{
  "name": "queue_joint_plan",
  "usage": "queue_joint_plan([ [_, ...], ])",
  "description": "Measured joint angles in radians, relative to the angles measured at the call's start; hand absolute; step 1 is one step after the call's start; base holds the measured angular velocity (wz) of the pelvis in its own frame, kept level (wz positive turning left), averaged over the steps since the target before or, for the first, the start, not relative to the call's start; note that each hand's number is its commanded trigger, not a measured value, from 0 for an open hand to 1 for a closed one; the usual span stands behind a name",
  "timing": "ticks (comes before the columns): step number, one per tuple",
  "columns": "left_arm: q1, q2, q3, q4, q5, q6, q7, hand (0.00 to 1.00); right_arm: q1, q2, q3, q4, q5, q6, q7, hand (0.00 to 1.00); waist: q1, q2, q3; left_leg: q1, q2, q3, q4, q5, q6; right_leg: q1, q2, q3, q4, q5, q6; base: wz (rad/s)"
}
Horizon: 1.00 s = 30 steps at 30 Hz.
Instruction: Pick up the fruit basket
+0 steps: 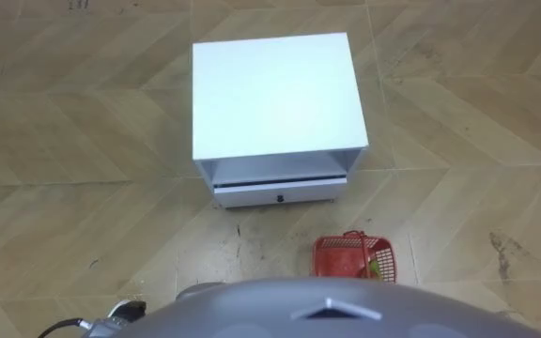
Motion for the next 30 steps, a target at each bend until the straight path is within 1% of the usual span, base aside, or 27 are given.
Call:
queue_joint_plan([
  [6,0.002,-0.006,0.001,-0.006,-0.002,0.000,0.002,0.00,-0.006,0.001,0.003,-0.001,-0.005,0.011,0.018,0.00,0.003,0.002,-0.0006,-0.002,-0.001,0.000,0.000,0.000,0.000,-0.009,-0.003,0.001,0.001,0.000,0.001,-0.01],
  [12,0.009,-0.007,0.002,-0.035,-0.020,-0.001,0.037,0.00,-0.009,0.000,0.002,0.000,-0.021,0.012,0.048,0.00,0.003,0.004,-0.0007,-0.004,-0.002,-0.001,-0.001,0.000,0.000,-0.011,-0.003,0.001,0.003,0.000,0.001,0.00],
  [17,0.017,-0.007,0.002,-0.040,-0.020,-0.001,0.040,0.00,-0.009,0.000,0.002,0.000,-0.021,0.012,0.057,0.00,0.001,0.006,-0.0013,-0.004,-0.002,0.000,-0.001,0.000,0.000,-0.010,-0.004,0.001,0.002,0.000,0.001,0.00],
  [25,0.020,-0.022,0.003,-0.038,-0.017,0.003,0.043,0.00,-0.008,0.002,-0.001,-0.001,-0.028,0.021,0.054,0.00,0.001,0.004,-0.0004,-0.003,-0.005,0.000,0.001,0.000,0.000,-0.009,-0.005,-0.003,0.005,-0.001,0.002,0.00],
  [26,0.021,-0.022,0.003,-0.039,-0.017,0.005,0.043,0.00,-0.009,0.002,-0.001,-0.004,-0.033,0.022,0.051,0.00,0.002,0.000,-0.0002,-0.006,-0.011,0.000,0.006,-0.001,0.001,-0.014,-0.009,-0.003,0.018,-0.008,0.003,0.03],
  [28,0.028,-0.022,0.001,-0.066,-0.018,0.009,0.040,0.00,-0.015,0.000,-0.003,-0.021,-0.034,0.035,0.041,0.00,0.001,-0.003,-0.0004,-0.024,-0.018,0.015,0.025,-0.013,0.021,-0.056,-0.025,-0.003,0.093,-0.049,0.007,0.02],
  [29,0.027,-0.022,0.000,-0.068,-0.020,0.007,0.040,0.00,-0.019,0.000,-0.005,-0.022,-0.034,0.037,0.039,0.00,0.000,-0.003,-0.0006,-0.032,-0.020,0.019,0.033,-0.017,0.026,-0.070,-0.030,-0.003,0.113,-0.057,0.009,0.00],
  [30,0.020,-0.022,-0.001,-0.069,-0.020,0.002,0.040,0.00,-0.033,-0.002,-0.010,-0.023,-0.034,0.038,0.032,0.00,0.000,-0.009,-0.0021,-0.053,-0.028,0.025,0.054,-0.023,0.033,-0.098,-0.043,-0.003,0.152,-0.070,0.012,0.00],
])
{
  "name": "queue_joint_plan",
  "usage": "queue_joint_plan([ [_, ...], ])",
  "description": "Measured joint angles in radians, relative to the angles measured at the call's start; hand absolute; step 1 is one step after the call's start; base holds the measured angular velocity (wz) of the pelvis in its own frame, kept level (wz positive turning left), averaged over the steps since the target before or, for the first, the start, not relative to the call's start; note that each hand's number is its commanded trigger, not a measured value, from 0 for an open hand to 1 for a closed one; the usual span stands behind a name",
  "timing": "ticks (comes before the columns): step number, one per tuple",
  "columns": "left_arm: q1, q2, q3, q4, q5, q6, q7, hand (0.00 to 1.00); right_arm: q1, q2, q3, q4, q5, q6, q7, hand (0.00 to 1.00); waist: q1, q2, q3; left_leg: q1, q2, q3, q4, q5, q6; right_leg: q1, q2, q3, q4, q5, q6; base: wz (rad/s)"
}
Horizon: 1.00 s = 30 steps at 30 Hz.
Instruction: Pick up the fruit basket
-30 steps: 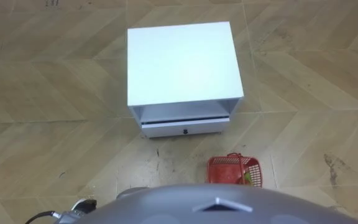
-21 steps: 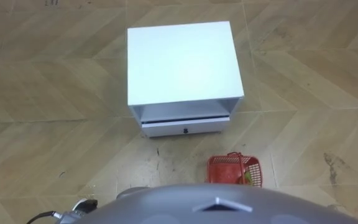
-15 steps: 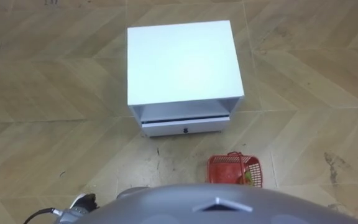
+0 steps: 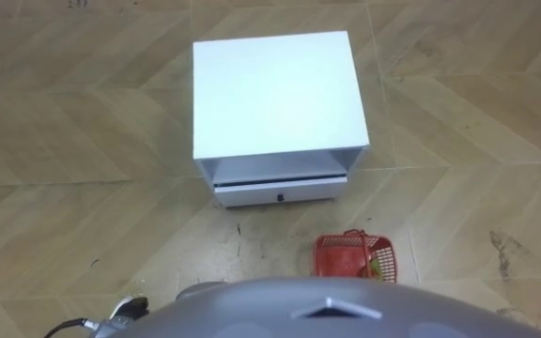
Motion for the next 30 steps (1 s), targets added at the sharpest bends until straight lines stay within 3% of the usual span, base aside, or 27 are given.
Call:
queue_joint_plan([
  [2,-0.019,0.000,0.000,0.006,-0.001,-0.017,0.001,0.00,-0.027,-0.006,-0.003,0.000,0.002,-0.003,-0.011,0.00,-0.001,0.009,0.0009,-0.053,-0.001,0.006,0.052,-0.016,0.010,-0.044,-0.011,0.001,0.056,-0.007,0.005,0.00],
  [3,-0.044,0.001,0.002,0.016,-0.001,-0.023,0.001,0.00,-0.052,-0.009,-0.012,0.000,0.002,-0.006,-0.025,0.00,0.001,0.016,0.0078,-0.095,0.002,0.015,0.106,-0.026,0.014,-0.086,-0.018,0.002,0.101,-0.007,0.006,0.00],
  [5,-0.068,0.008,0.008,0.038,0.000,-0.041,0.000,0.00,-0.083,-0.011,-0.031,-0.008,0.007,-0.008,-0.043,0.00,0.004,0.018,0.0138,-0.154,-0.001,0.056,0.166,-0.033,0.026,-0.138,-0.031,0.006,0.148,-0.003,0.009,-0.05],
  [6,-0.076,0.012,0.014,0.052,0.000,-0.057,-0.002,0.00,-0.096,-0.015,-0.037,-0.022,0.006,-0.009,-0.054,0.00,0.003,0.025,0.0091,-0.180,0.000,0.064,0.175,-0.038,0.034,-0.163,-0.032,0.005,0.148,0.003,0.017,-0.12],
  [8,-0.087,0.022,0.036,0.051,0.003,-0.076,-0.002,0.00,-0.112,-0.017,-0.038,-0.067,0.013,-0.013,-0.060,0.00,0.002,0.027,0.0077,-0.220,0.001,0.074,0.173,-0.038,0.036,-0.206,-0.031,0.005,0.138,0.020,0.028,-0.13],
  [9,-0.093,0.032,0.046,0.055,0.003,-0.089,-0.001,0.00,-0.117,-0.016,-0.047,-0.098,0.034,-0.019,-0.060,0.00,0.003,0.040,0.0010,-0.254,0.020,0.089,0.162,-0.036,0.053,-0.227,-0.019,0.013,0.126,0.037,0.037,-0.04],
  [10,-0.095,0.037,0.054,0.057,0.003,-0.098,-0.002,0.00,-0.118,-0.015,-0.050,-0.115,0.049,-0.019,-0.060,0.00,0.005,0.044,0.0041,-0.266,0.030,0.106,0.162,-0.040,0.064,-0.244,-0.025,0.012,0.163,0.035,0.038,0.17],
  [11,-0.097,0.045,0.074,0.061,0.003,-0.105,-0.001,0.00,-0.105,-0.016,-0.068,-0.127,0.084,-0.019,-0.060,0.00,0.008,0.032,0.0092,-0.278,0.024,0.114,0.179,-0.043,0.072,-0.265,-0.065,-0.005,0.332,0.010,0.053,0.24],
  [12,-0.087,0.051,0.082,0.059,0.000,-0.103,0.000,0.00,-0.093,-0.019,-0.078,-0.127,0.100,-0.017,-0.064,0.00,0.026,0.012,0.0058,-0.281,0.010,0.126,0.190,-0.046,0.081,-0.256,-0.120,-0.011,0.491,0.009,0.062,0.16],
  [14,-0.073,0.061,0.058,0.049,-0.014,-0.098,0.003,0.00,-0.102,-0.020,-0.075,-0.140,0.138,-0.022,-0.081,0.00,0.041,-0.008,-0.0017,-0.324,0.003,0.135,0.243,-0.056,0.096,-0.212,-0.171,-0.001,0.634,0.019,0.080,-0.02],
  [16,-0.084,0.068,0.040,0.052,-0.039,-0.098,0.008,0.00,-0.144,-0.018,-0.075,-0.140,0.201,-0.054,-0.089,0.00,0.043,-0.020,0.0019,-0.401,0.003,0.133,0.310,-0.059,0.102,-0.152,-0.193,0.002,0.640,0.029,0.096,0.10],
  [18,-0.130,0.069,0.041,0.052,-0.040,-0.101,0.031,0.00,-0.210,-0.016,-0.067,-0.141,0.290,-0.087,-0.098,0.00,0.053,-0.034,0.0041,-0.559,0.014,0.134,0.422,-0.065,0.110,-0.104,-0.200,-0.007,0.583,0.035,0.109,0.10],
  [20,-0.181,0.074,0.038,0.052,-0.066,-0.102,0.055,0.00,-0.280,-0.015,-0.064,-0.141,0.317,-0.099,-0.113,0.00,0.068,-0.047,0.0077,-0.693,0.020,0.135,0.527,-0.068,0.111,-0.091,-0.210,-0.026,0.506,-0.014,0.143,0.03],
  [21,-0.214,0.073,0.036,0.058,-0.104,-0.102,0.076,0.00,-0.321,-0.013,-0.065,-0.140,0.321,-0.107,-0.134,0.00,0.082,-0.044,0.0151,-0.772,0.038,0.134,0.608,-0.076,0.109,-0.106,-0.208,-0.039,0.492,-0.141,0.164,-0.07],
  [22,-0.228,0.074,0.036,0.066,-0.121,-0.103,0.085,0.00,-0.334,-0.010,-0.065,-0.140,0.321,-0.111,-0.142,0.00,0.087,-0.048,0.0168,-0.803,0.044,0.134,0.647,-0.079,0.104,-0.121,-0.212,-0.047,0.507,-0.190,0.162,-0.15],
  [24,-0.259,0.077,0.010,0.092,-0.193,-0.108,0.120,0.00,-0.365,-0.002,-0.063,-0.144,0.351,-0.111,-0.173,0.00,0.110,-0.051,0.0201,-0.896,0.062,0.116,0.769,-0.107,0.088,-0.210,-0.221,-0.051,0.667,-0.305,0.141,-0.19],
  [25,-0.259,0.080,-0.005,0.103,-0.204,-0.110,0.126,0.00,-0.367,-0.002,-0.063,-0.152,0.355,-0.111,-0.181,0.00,0.114,-0.053,0.0210,-0.915,0.062,0.108,0.796,-0.122,0.080,-0.233,-0.227,-0.049,0.725,-0.319,0.139,-0.09],
  [26,-0.261,0.086,-0.030,0.133,-0.238,-0.120,0.138,0.00,-0.368,-0.002,-0.063,-0.180,0.360,-0.111,-0.199,0.00,0.114,-0.058,0.0262,-0.956,0.055,0.094,0.871,-0.149,0.080,-0.294,-0.241,-0.024,0.874,-0.334,0.132,0.11],
  [27,-0.258,0.091,-0.051,0.150,-0.247,-0.121,0.146,0.00,-0.368,-0.006,-0.066,-0.201,0.365,-0.119,-0.218,0.00,0.107,-0.066,0.0299,-0.998,0.050,0.086,0.956,-0.175,0.090,-0.353,-0.260,0.003,1.031,-0.334,0.132,0.21],
  [28,-0.258,0.090,-0.062,0.155,-0.262,-0.121,0.154,0.00,-0.368,-0.010,-0.067,-0.209,0.366,-0.126,-0.229,0.00,0.104,-0.066,0.0311,-1.021,0.050,0.085,1.005,-0.193,0.098,-0.374,-0.269,0.008,1.101,-0.334,0.132,0.35],
  [30,-0.266,0.092,-0.116,0.180,-0.312,-0.133,0.178,0.00,-0.376,-0.019,-0.072,-0.221,0.369,-0.160,-0.259,0.00,0.095,-0.051,0.0421,-1.101,0.046,0.080,1.187,-0.263,0.122,-0.435,-0.292,0.039,1.343,-0.334,0.131,0.36],
])
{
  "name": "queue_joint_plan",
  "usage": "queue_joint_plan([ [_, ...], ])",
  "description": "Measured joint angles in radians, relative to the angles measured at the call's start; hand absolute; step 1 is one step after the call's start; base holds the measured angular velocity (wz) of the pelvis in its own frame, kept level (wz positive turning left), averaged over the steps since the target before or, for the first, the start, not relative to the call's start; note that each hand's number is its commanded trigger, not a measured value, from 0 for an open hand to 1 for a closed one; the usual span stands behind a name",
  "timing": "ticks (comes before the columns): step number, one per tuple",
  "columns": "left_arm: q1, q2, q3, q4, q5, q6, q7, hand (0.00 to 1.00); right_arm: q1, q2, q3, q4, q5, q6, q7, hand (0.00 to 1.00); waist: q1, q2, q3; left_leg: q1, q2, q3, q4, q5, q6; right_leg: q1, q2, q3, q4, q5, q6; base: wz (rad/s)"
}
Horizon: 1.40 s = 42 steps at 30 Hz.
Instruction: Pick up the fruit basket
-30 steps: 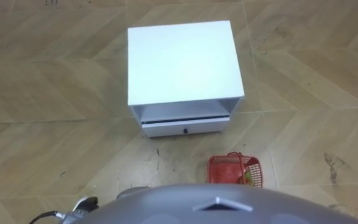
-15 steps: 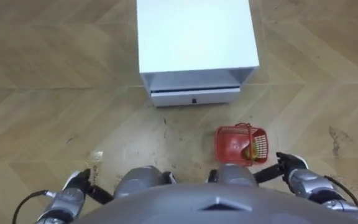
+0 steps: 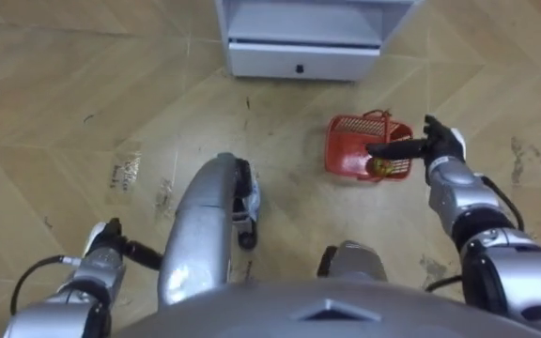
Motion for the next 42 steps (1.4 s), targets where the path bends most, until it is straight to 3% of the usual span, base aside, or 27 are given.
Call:
queue_joint_plan([
  [3,-0.003,0.001,-0.044,0.022,-0.052,-0.037,0.030,0.00,-0.010,-0.002,-0.004,-0.026,0.008,-0.025,-0.014,0.00,-0.016,0.016,0.0068,-0.095,-0.017,0.011,0.178,-0.067,0.023,-0.069,-0.016,0.054,0.233,0.000,0.000,0.29],
  [4,-0.003,0.001,-0.045,0.025,-0.064,-0.041,0.037,0.00,-0.010,-0.002,-0.004,-0.032,0.011,-0.025,-0.016,0.00,-0.019,0.016,0.0069,-0.112,-0.019,0.019,0.203,-0.074,0.033,-0.080,-0.022,0.066,0.271,0.000,0.000,0.35],
  [6,0.004,0.002,-0.048,0.043,-0.085,-0.059,0.055,0.00,-0.009,0.000,-0.004,-0.038,0.022,-0.026,-0.024,0.00,-0.045,0.024,0.0048,-0.157,-0.051,0.034,0.287,-0.095,0.044,-0.091,-0.048,0.084,0.380,0.000,0.000,0.45],
  [9,0.013,0.005,-0.074,0.061,-0.103,-0.070,0.066,0.00,-0.009,0.000,-0.003,-0.039,0.044,-0.027,-0.032,0.00,-0.064,0.019,0.0034,-0.177,-0.080,0.063,0.342,-0.107,0.054,-0.088,-0.085,0.100,0.468,0.000,0.000,0.34],
  [11,0.016,0.008,-0.084,0.067,-0.105,-0.080,0.066,0.00,-0.005,0.009,-0.002,-0.039,0.050,-0.027,-0.035,0.00,-0.074,0.014,0.0039,-0.179,-0.086,0.070,0.363,-0.110,0.058,-0.076,-0.087,0.106,0.500,0.000,0.000,0.24],
  [14,0.035,0.026,-0.089,0.070,-0.111,-0.101,0.067,0.00,-0.002,0.026,0.000,-0.049,0.054,-0.026,-0.036,0.00,-0.088,-0.014,0.0031,-0.188,-0.088,0.069,0.385,-0.114,0.041,-0.078,-0.072,0.124,0.541,0.000,0.000,0.07],
  [16,0.064,0.026,-0.106,0.070,-0.120,-0.101,0.067,0.00,0.016,0.024,0.006,-0.085,0.053,-0.027,-0.057,0.00,-0.107,-0.034,-0.0072,-0.189,-0.098,0.069,0.387,-0.108,0.022,-0.073,-0.069,0.130,0.558,0.000,0.000,0.17],
  [19,0.089,0.026,-0.118,0.068,-0.120,-0.102,0.067,0.00,0.017,0.021,0.006,-0.087,0.029,-0.027,-0.075,0.00,-0.123,-0.048,-0.0134,-0.187,-0.096,0.069,0.387,-0.107,0.006,-0.072,-0.072,0.130,0.571,-0.003,-0.005,0.04],
  [22,0.114,0.023,-0.125,0.060,-0.117,-0.103,0.067,0.00,0.024,0.009,0.006,-0.087,-0.025,-0.027,-0.091,0.00,-0.128,-0.050,-0.0140,-0.181,-0.092,0.069,0.389,-0.102,-0.017,-0.061,-0.074,0.130,0.587,-0.024,-0.026,0.00],
  [26,0.133,0.025,-0.144,0.049,-0.111,-0.102,0.065,0.00,0.028,0.005,0.010,-0.088,-0.043,-0.033,-0.098,0.00,-0.128,-0.056,-0.0132,-0.209,-0.081,0.067,0.432,-0.113,-0.074,-0.058,-0.070,0.136,0.658,-0.072,-0.050,-0.02],
  [27,0.137,0.012,-0.152,0.048,-0.113,-0.100,0.063,0.00,0.027,-0.006,0.017,-0.095,-0.044,-0.034,-0.099,0.00,-0.128,-0.048,-0.0078,-0.232,-0.074,0.050,0.458,-0.118,-0.090,-0.062,-0.051,0.134,0.685,-0.079,-0.054,-0.11],
  [28,0.132,-0.008,-0.162,0.046,-0.115,-0.102,0.054,0.00,0.026,-0.018,0.029,-0.106,-0.044,-0.034,-0.101,0.00,-0.124,-0.024,-0.0036,-0.257,-0.072,0.029,0.460,-0.111,-0.114,-0.081,-0.026,0.133,0.690,-0.082,-0.052,-0.11],
  [30,0.125,-0.011,-0.167,0.047,-0.116,-0.102,0.038,0.00,0.038,-0.017,0.045,-0.110,-0.043,-0.034,-0.111,0.00,-0.127,-0.026,-0.0048,-0.261,-0.073,0.020,0.447,-0.102,-0.132,-0.088,-0.018,0.129,0.690,-0.083,-0.052,-0.03],
  [36,0.109,-0.011,-0.173,0.047,-0.117,-0.109,0.023,0.00,0.039,-0.022,0.053,-0.117,-0.044,-0.043,-0.121,0.00,-0.127,-0.032,-0.0095,-0.260,-0.082,-0.007,0.436,-0.090,-0.156,-0.095,0.002,0.128,0.690,-0.083,-0.052,-0.02],
  [42,0.110,-0.011,-0.198,0.051,-0.117,-0.115,0.004,0.00,0.042,-0.022,0.058,-0.114,-0.041,-0.044,-0.111,0.00,-0.127,-0.033,-0.0100,-0.260,-0.081,-0.016,0.437,-0.092,-0.162,-0.096,0.010,0.123,0.691,-0.083,-0.051,0.00],
])
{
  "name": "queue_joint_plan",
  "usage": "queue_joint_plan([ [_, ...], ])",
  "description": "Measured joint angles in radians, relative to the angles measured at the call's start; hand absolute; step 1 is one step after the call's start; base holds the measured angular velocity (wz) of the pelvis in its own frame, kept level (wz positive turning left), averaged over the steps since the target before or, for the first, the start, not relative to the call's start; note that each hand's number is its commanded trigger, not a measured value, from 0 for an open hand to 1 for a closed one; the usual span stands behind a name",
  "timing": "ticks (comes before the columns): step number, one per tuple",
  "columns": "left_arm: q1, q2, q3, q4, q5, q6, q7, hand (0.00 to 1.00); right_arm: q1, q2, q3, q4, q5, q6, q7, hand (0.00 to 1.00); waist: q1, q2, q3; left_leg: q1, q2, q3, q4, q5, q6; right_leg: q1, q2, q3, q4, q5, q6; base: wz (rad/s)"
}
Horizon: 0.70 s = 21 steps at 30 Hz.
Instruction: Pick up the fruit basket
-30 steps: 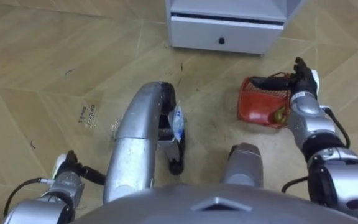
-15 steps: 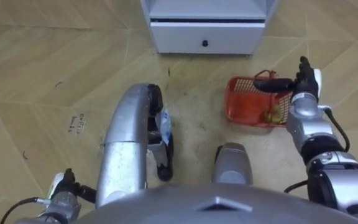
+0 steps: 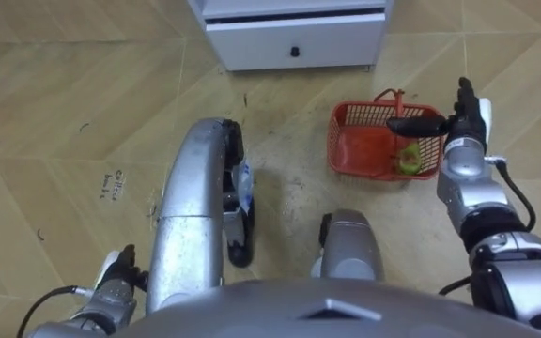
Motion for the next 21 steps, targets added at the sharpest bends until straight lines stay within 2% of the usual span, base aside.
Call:
queue_joint_plan([
  [7,0.004,0.000,0.000,0.002,0.000,0.000,-0.008,0.00,0.012,0.000,0.016,0.004,0.020,0.000,0.023,0.00,0.003,0.010,-0.0009,-0.011,0.000,-0.004,0.000,0.000,-0.004,-0.009,0.003,-0.005,0.003,0.000,0.000,0.00],
  [9,0.003,0.000,0.000,0.002,-0.002,0.000,-0.015,0.00,0.012,0.000,0.016,0.029,0.036,0.000,0.035,0.00,0.004,0.017,0.0022,-0.022,0.001,-0.004,0.000,0.002,-0.009,-0.022,0.004,-0.005,0.005,-0.001,0.001,0.00],
  [14,0.003,0.000,0.000,0.001,-0.002,0.000,-0.031,0.00,0.011,-0.001,0.028,0.087,0.075,0.001,0.070,0.00,0.011,0.024,0.0043,-0.049,0.005,-0.003,0.000,0.004,-0.011,-0.053,0.006,0.001,0.011,-0.002,0.004,0.00],
  [21,-0.008,0.000,-0.044,0.001,-0.008,0.000,-0.058,0.00,-0.017,-0.012,0.067,0.173,0.138,0.004,0.111,0.00,0.044,0.028,0.0080,-0.062,0.015,0.004,-0.001,0.004,-0.011,-0.071,0.007,0.000,0.013,-0.002,0.004,0.01],
])
